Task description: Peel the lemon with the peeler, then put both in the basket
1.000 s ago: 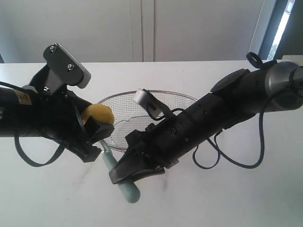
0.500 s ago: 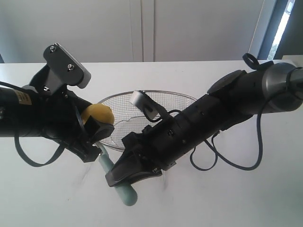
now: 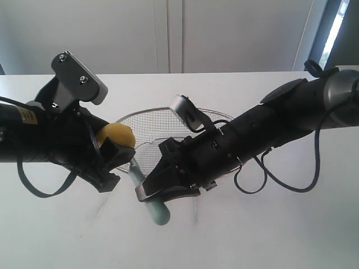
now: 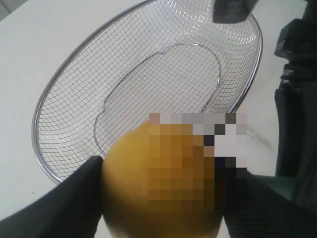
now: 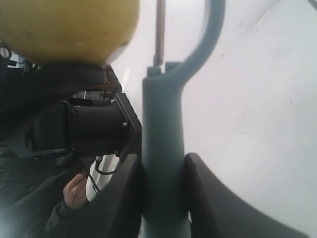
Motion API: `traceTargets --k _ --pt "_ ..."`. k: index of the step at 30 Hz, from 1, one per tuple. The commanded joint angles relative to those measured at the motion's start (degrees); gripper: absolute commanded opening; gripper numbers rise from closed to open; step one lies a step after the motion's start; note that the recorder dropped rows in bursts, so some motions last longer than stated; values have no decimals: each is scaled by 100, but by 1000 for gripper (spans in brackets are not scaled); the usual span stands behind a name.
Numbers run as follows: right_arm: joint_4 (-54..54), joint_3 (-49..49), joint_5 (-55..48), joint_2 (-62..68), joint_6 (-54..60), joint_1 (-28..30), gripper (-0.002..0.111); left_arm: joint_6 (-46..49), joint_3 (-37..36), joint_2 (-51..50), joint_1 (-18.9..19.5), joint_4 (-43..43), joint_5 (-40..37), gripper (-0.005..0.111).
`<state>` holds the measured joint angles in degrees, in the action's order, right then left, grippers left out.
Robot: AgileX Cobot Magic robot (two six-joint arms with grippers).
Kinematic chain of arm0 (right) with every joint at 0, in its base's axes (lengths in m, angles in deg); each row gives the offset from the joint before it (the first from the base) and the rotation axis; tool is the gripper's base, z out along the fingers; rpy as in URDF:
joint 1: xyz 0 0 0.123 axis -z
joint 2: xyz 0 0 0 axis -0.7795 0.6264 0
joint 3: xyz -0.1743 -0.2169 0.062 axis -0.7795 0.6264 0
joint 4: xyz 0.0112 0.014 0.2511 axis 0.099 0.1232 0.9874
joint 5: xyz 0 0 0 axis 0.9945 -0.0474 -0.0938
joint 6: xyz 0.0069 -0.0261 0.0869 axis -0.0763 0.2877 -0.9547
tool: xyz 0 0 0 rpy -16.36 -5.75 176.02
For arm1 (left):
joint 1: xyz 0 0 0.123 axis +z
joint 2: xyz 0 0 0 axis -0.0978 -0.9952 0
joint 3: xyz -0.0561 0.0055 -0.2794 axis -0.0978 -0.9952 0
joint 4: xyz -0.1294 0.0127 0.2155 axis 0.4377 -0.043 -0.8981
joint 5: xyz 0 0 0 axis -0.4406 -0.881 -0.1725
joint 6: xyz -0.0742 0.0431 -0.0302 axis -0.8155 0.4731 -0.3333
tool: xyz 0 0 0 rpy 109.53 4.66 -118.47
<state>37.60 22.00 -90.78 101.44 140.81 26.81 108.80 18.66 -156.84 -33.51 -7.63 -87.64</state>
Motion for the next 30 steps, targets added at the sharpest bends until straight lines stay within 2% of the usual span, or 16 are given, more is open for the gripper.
traceTargets --k 1,15,30 --pt "116 0 -188 -23 13 167 0 -13 5 20 -20 46 31 0" --pt "233 -24 -301 -404 58 515 0 -13 5 20 -20 46 31 0" --pt "-43 -343 -301 -1641 209 1737 0 -13 5 20 -20 46 19 0"
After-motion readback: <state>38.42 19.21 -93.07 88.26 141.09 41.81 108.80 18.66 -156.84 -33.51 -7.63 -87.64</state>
